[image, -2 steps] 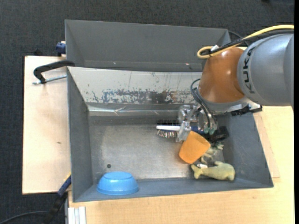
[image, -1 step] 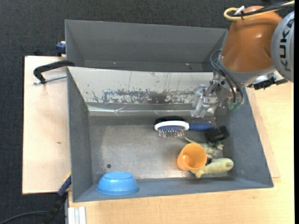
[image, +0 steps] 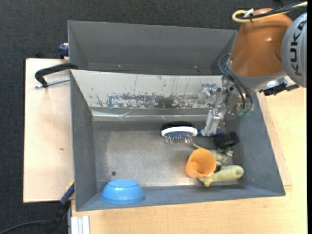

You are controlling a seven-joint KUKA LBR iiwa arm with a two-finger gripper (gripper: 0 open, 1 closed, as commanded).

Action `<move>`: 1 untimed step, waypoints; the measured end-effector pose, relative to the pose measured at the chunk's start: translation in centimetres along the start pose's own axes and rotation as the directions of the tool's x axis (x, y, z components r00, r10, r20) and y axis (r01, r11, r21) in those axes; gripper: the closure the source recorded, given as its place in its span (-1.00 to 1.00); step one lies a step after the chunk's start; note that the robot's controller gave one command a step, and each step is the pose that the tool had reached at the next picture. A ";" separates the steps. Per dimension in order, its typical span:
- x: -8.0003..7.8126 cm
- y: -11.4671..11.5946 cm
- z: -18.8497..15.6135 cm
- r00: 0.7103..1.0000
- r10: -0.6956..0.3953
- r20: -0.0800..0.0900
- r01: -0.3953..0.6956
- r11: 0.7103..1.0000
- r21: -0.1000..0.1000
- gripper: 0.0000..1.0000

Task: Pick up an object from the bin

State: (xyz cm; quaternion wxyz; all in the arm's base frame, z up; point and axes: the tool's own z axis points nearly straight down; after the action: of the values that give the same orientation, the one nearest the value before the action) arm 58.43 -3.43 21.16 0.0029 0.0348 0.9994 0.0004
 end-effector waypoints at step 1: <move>1.6 2.0 11.4 1.000 0.026 -0.002 -0.026 1.000 -0.002 -1.00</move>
Offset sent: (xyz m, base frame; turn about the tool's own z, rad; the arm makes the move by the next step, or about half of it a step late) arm -0.0157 0.0214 -0.1271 0.0273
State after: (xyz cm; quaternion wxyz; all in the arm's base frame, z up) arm 57.06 -1.29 9.76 0.0018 0.0476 0.9989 0.0012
